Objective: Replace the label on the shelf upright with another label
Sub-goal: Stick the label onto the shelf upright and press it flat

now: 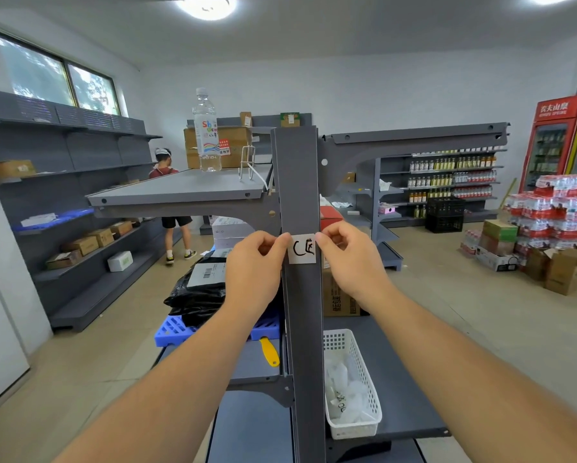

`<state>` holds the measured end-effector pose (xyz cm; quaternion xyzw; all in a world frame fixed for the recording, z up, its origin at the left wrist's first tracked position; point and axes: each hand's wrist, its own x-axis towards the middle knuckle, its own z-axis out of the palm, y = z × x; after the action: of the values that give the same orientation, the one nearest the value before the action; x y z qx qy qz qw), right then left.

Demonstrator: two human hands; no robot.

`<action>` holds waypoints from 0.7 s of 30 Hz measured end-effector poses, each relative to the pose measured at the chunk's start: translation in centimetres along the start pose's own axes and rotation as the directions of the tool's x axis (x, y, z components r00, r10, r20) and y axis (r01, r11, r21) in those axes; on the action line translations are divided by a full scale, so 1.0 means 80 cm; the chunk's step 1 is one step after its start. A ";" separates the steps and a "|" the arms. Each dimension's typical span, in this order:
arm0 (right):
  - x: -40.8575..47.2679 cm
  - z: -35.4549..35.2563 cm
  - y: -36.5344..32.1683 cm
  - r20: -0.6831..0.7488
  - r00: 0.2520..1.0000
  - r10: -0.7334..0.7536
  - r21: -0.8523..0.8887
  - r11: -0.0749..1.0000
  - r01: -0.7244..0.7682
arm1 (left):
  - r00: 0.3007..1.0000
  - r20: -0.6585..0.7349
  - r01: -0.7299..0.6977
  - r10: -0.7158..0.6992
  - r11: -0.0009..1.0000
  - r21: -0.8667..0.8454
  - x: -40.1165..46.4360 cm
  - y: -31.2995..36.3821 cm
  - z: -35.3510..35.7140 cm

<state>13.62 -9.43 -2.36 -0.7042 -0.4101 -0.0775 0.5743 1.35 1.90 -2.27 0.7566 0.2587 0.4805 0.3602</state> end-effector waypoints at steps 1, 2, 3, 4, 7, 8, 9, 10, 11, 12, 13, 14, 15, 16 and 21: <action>-0.001 0.000 0.001 0.007 1.000 0.001 0.011 1.000 -0.001 | 1.000 0.001 0.003 -0.003 1.000 -0.008 -0.001 -0.001 0.000; -0.003 0.001 0.002 0.014 1.000 0.001 0.032 0.999 -0.001 | 1.000 0.006 0.002 -0.002 1.000 -0.014 -0.002 -0.003 0.000; -0.005 0.002 0.004 0.022 1.000 -0.001 0.053 0.999 0.000 | 1.000 0.015 -0.005 0.005 1.000 -0.019 -0.005 -0.006 0.000; -0.007 0.004 0.005 0.031 0.999 -0.007 0.063 0.998 0.005 | 0.999 0.027 -0.021 0.021 1.000 -0.018 -0.008 -0.009 0.000; -0.012 0.013 0.010 0.036 0.999 -0.024 0.046 0.999 0.022 | 0.996 0.065 -0.064 0.061 0.997 0.032 -0.017 -0.016 0.003; -0.012 0.016 0.011 0.031 0.999 -0.029 0.045 0.999 0.028 | 0.996 0.070 -0.066 0.063 0.997 0.041 -0.018 -0.018 0.005; -0.013 0.017 0.012 0.025 0.999 -0.034 0.051 0.998 0.033 | 0.995 0.070 -0.067 0.064 0.997 0.041 -0.019 -0.019 0.005; -0.013 0.018 0.012 0.022 0.999 -0.038 0.061 0.997 0.036 | 0.995 0.069 -0.069 0.066 0.997 0.036 -0.019 -0.020 0.005; -0.012 0.017 0.013 0.025 0.999 -0.039 0.067 0.997 0.037 | 0.995 0.069 -0.070 0.068 0.997 0.026 -0.020 -0.022 0.005; -0.011 0.015 0.014 0.035 0.999 -0.042 0.068 0.997 0.040 | 0.995 0.073 -0.073 0.072 0.997 0.015 -0.019 -0.023 0.004; -0.011 0.012 0.014 0.051 0.998 -0.044 0.065 0.997 0.040 | 0.994 0.081 -0.077 0.077 0.997 0.004 -0.019 -0.025 0.003; -0.010 0.009 0.015 0.070 0.997 -0.044 0.066 0.997 0.040 | 0.993 0.090 -0.082 0.082 0.997 -0.005 -0.020 -0.025 0.002; -0.009 0.006 0.016 0.086 0.995 -0.043 0.071 0.997 0.037 | 0.992 0.095 -0.085 0.086 0.996 -0.011 -0.020 -0.026 0.001; -0.009 0.004 0.017 0.099 0.994 -0.039 0.077 0.997 0.031 | 0.992 0.095 -0.086 0.087 0.996 -0.015 -0.020 -0.027 0.001; -0.007 -0.002 0.020 0.119 0.992 -0.041 0.062 0.998 0.034 | 0.994 0.090 -0.065 0.070 0.997 -0.052 -0.019 -0.029 0.001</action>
<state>14.39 -9.85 -3.78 -0.6823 -0.4595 -0.0333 0.5677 0.67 2.16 -4.98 0.7771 0.2043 0.4634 0.3738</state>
